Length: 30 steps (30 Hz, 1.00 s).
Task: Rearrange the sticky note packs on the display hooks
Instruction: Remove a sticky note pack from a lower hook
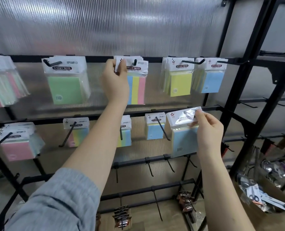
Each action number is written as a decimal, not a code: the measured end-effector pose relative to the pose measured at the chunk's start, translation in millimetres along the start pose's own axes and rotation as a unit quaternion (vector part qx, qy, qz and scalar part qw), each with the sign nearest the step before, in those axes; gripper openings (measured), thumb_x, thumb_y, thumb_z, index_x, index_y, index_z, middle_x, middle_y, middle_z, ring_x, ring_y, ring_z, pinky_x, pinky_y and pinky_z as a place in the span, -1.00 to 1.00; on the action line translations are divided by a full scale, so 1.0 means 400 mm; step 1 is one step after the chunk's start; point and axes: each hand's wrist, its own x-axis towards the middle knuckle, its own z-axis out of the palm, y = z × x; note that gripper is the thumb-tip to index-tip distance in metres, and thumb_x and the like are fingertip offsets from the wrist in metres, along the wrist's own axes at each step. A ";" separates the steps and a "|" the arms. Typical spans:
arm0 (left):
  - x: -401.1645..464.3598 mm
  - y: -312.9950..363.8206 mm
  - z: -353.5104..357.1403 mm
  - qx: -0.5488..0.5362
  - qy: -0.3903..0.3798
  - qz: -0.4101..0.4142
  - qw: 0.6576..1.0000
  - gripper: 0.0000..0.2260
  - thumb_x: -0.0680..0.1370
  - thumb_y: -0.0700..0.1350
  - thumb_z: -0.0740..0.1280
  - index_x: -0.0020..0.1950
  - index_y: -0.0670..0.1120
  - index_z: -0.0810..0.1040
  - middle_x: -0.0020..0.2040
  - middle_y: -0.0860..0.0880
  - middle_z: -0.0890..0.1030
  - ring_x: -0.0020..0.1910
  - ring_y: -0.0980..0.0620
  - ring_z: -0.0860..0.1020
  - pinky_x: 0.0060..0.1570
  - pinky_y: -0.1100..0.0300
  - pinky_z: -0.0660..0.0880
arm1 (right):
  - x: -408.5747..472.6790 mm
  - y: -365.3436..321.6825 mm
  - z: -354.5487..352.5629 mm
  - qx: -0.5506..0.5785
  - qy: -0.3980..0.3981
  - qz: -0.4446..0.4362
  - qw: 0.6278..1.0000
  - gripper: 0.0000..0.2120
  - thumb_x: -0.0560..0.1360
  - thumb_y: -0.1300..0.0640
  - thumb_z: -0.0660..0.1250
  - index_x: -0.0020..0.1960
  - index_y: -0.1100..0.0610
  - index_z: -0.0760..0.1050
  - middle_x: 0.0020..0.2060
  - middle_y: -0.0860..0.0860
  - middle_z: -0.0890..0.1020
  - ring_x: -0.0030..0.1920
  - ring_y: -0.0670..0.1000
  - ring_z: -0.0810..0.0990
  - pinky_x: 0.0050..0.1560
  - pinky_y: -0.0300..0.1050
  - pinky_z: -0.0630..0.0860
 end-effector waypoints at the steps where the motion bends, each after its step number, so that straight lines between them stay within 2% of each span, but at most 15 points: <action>1: 0.008 -0.007 0.005 0.002 0.000 -0.008 1.000 -0.79 0.59 -0.06 0.28 -0.17 -0.15 0.40 -0.28 -0.06 0.45 -0.32 0.06 0.33 -0.41 0.37 0.24 | 0.002 -0.001 0.002 -0.002 -0.001 -0.002 1.000 -0.59 0.57 0.05 0.27 -0.29 0.35 0.41 -0.39 0.07 0.40 -0.36 -0.09 0.31 -0.43 -0.35 0.22; 5: 0.046 -0.024 0.031 -0.007 0.018 -0.044 0.999 -0.83 0.53 -0.04 0.36 -0.03 -0.13 0.51 -0.24 0.09 0.49 -0.31 0.21 0.41 -0.36 0.50 0.32 | 0.009 -0.006 0.010 -0.011 -0.001 -0.005 1.000 -0.58 0.57 0.04 0.26 -0.25 0.40 0.40 -0.35 0.10 0.40 -0.30 -0.01 0.30 -0.31 -0.17 0.19; 9: 0.080 -0.047 0.052 -0.019 0.025 -0.056 0.998 -0.86 0.54 -0.10 0.36 -0.11 -0.10 0.42 -0.33 0.15 0.39 -0.33 0.19 0.37 -0.35 0.43 0.31 | 0.021 -0.005 0.018 -0.014 0.003 -0.011 1.000 -0.58 0.57 0.05 0.26 -0.26 0.40 0.39 -0.35 0.11 0.41 -0.29 -0.01 0.30 -0.29 -0.15 0.19; 11: 0.088 -0.058 0.060 -0.009 0.032 -0.051 0.998 -0.85 0.53 -0.12 0.36 -0.13 -0.10 0.41 -0.33 0.15 0.38 -0.32 0.15 0.36 -0.34 0.42 0.30 | 0.026 0.001 0.019 -0.011 0.008 -0.009 1.000 -0.59 0.57 0.05 0.26 -0.28 0.36 0.40 -0.37 0.09 0.42 -0.31 -0.02 0.31 -0.30 -0.17 0.20; 13: 0.094 -0.066 0.068 -0.002 0.039 -0.053 0.998 -0.86 0.53 -0.12 0.36 -0.12 -0.11 0.42 -0.32 0.13 0.39 -0.30 0.12 0.37 -0.36 0.43 0.29 | 0.031 0.009 0.020 -0.013 0.012 -0.004 1.000 -0.62 0.57 0.04 0.26 -0.34 0.25 0.42 -0.45 -0.02 0.46 -0.39 -0.11 0.35 -0.36 -0.26 0.25; 16: 0.103 -0.080 0.078 0.013 0.044 -0.064 0.997 -0.88 0.52 -0.11 0.34 -0.07 -0.16 0.48 -0.20 0.03 0.47 -0.22 0.06 0.41 -0.35 0.37 0.25 | 0.037 0.015 0.024 -0.023 0.014 -0.002 1.000 -0.63 0.57 0.05 0.26 -0.39 0.13 0.44 -0.53 -0.17 0.50 -0.48 -0.22 0.37 -0.46 -0.43 0.26; 18: 0.106 -0.087 0.079 0.018 0.034 -0.071 0.997 -0.89 0.52 -0.10 0.33 -0.10 -0.12 0.44 -0.16 0.00 0.49 -0.20 0.05 0.42 -0.37 0.37 0.26 | 0.038 0.015 0.028 -0.024 0.017 -0.002 1.000 -0.63 0.57 0.05 0.26 -0.40 0.10 0.45 -0.54 -0.18 0.51 -0.48 -0.23 0.37 -0.47 -0.42 0.26; 21: 0.106 -0.093 0.077 0.015 0.026 -0.080 0.996 -0.87 0.51 -0.09 0.33 -0.11 -0.09 0.39 -0.15 0.00 0.49 -0.19 0.06 0.44 -0.33 0.33 0.27 | 0.037 0.019 0.031 -0.024 0.020 0.001 1.000 -0.62 0.57 0.04 0.26 -0.40 0.09 0.45 -0.52 -0.16 0.51 -0.45 -0.19 0.38 -0.42 -0.36 0.27; 25: 0.080 -0.105 0.059 -0.040 0.046 -0.070 0.996 -0.88 0.50 -0.15 0.35 -0.06 -0.10 0.41 -0.09 -0.06 0.51 -0.16 0.06 0.46 -0.16 0.27 0.40 | 0.035 0.023 0.038 -0.018 0.026 -0.003 1.000 -0.62 0.57 0.01 0.25 -0.29 0.26 0.48 -0.38 0.01 0.53 -0.32 -0.07 0.40 -0.29 -0.18 0.27; 28: 0.044 -0.117 0.034 -0.022 0.058 -0.041 0.997 -0.88 0.53 -0.14 0.34 -0.01 -0.14 0.45 -0.06 -0.07 0.51 -0.17 0.09 0.46 -0.17 0.36 0.40 | 0.035 0.027 0.042 -0.013 0.034 -0.004 0.999 -0.60 0.57 -0.01 0.25 -0.25 0.29 0.49 -0.34 0.04 0.52 -0.29 -0.03 0.39 -0.27 -0.15 0.25; 30: 0.018 -0.123 0.018 -0.027 0.051 -0.029 0.998 -0.91 0.54 -0.14 0.33 -0.05 -0.11 0.44 -0.11 -0.02 0.51 -0.21 0.13 0.45 -0.21 0.44 0.37 | 0.037 0.029 0.044 -0.016 0.046 -0.008 0.999 -0.61 0.58 -0.03 0.24 -0.30 0.19 0.50 -0.34 0.01 0.55 -0.30 -0.05 0.41 -0.27 -0.15 0.28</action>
